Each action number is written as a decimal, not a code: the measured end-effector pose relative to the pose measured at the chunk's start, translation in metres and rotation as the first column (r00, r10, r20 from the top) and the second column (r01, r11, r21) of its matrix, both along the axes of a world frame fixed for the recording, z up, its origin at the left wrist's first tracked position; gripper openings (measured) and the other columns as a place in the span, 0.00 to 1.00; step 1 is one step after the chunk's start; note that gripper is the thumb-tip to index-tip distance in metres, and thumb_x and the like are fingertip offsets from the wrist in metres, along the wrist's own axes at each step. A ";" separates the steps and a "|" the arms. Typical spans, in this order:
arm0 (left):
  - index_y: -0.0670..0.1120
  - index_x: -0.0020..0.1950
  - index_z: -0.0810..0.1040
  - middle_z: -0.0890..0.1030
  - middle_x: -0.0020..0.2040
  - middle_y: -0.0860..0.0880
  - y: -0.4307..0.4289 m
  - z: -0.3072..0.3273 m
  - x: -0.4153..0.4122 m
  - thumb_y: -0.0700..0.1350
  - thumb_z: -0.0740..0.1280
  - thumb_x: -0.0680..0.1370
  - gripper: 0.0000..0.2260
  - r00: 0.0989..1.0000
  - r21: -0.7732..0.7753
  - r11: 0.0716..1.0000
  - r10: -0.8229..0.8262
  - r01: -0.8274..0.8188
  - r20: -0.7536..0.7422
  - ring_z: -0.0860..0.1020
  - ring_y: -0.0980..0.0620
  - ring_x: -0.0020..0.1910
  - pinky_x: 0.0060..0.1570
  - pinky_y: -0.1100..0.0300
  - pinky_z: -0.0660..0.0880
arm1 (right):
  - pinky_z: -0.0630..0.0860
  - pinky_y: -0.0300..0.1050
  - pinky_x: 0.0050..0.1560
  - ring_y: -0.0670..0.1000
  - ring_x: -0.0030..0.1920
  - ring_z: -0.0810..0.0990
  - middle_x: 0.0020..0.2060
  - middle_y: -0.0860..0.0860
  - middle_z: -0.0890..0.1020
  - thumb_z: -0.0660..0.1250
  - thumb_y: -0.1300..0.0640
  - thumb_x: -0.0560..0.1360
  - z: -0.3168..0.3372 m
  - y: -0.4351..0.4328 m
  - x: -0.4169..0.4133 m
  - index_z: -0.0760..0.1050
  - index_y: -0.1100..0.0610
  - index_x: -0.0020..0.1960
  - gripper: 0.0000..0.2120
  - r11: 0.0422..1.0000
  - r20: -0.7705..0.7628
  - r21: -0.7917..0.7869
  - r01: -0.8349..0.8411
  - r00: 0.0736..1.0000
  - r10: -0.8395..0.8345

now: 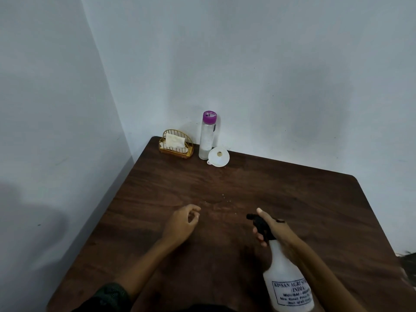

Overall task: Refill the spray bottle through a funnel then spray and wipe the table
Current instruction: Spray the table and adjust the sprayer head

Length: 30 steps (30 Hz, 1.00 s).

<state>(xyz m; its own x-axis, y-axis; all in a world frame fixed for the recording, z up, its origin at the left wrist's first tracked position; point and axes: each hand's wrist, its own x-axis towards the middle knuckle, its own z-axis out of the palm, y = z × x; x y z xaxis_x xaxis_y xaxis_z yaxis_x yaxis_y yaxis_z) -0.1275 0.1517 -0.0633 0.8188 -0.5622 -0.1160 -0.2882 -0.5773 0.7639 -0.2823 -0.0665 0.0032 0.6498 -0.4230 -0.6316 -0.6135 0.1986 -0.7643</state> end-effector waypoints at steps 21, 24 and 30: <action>0.51 0.78 0.50 0.43 0.79 0.49 -0.004 -0.025 0.003 0.54 0.68 0.74 0.38 0.932 0.566 0.760 -0.360 0.320 -0.043 0.43 0.47 0.77 0.74 0.45 0.45 | 0.77 0.45 0.30 0.57 0.30 0.80 0.34 0.65 0.81 0.63 0.52 0.77 0.004 0.001 0.016 0.77 0.73 0.45 0.21 0.992 0.038 -0.082 0.094 0.995 -0.091; 0.50 0.78 0.50 0.41 0.79 0.49 -0.004 -0.024 0.003 0.54 0.70 0.73 0.40 0.923 0.588 0.735 -0.382 0.338 -0.054 0.42 0.46 0.77 0.74 0.44 0.46 | 0.69 0.41 0.23 0.52 0.26 0.73 0.30 0.59 0.77 0.64 0.52 0.77 -0.005 0.003 0.019 0.78 0.68 0.42 0.18 0.964 0.061 -0.176 0.199 0.980 -0.191; 0.50 0.78 0.49 0.42 0.79 0.48 -0.004 -0.022 0.005 0.54 0.70 0.73 0.41 0.915 0.605 0.714 -0.400 0.352 -0.060 0.43 0.45 0.77 0.74 0.43 0.48 | 0.73 0.42 0.25 0.55 0.26 0.77 0.29 0.61 0.80 0.62 0.50 0.78 0.001 0.002 0.020 0.78 0.66 0.39 0.20 0.982 0.017 -0.137 0.127 0.992 -0.126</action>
<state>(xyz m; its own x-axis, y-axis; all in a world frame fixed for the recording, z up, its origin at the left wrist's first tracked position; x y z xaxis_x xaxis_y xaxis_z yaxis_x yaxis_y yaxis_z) -0.1228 0.1477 -0.0849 0.5743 -0.6622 -0.4813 -0.6189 -0.7361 0.2742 -0.2628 -0.0642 0.0047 0.5907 -0.5844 -0.5563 -0.5835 0.1669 -0.7948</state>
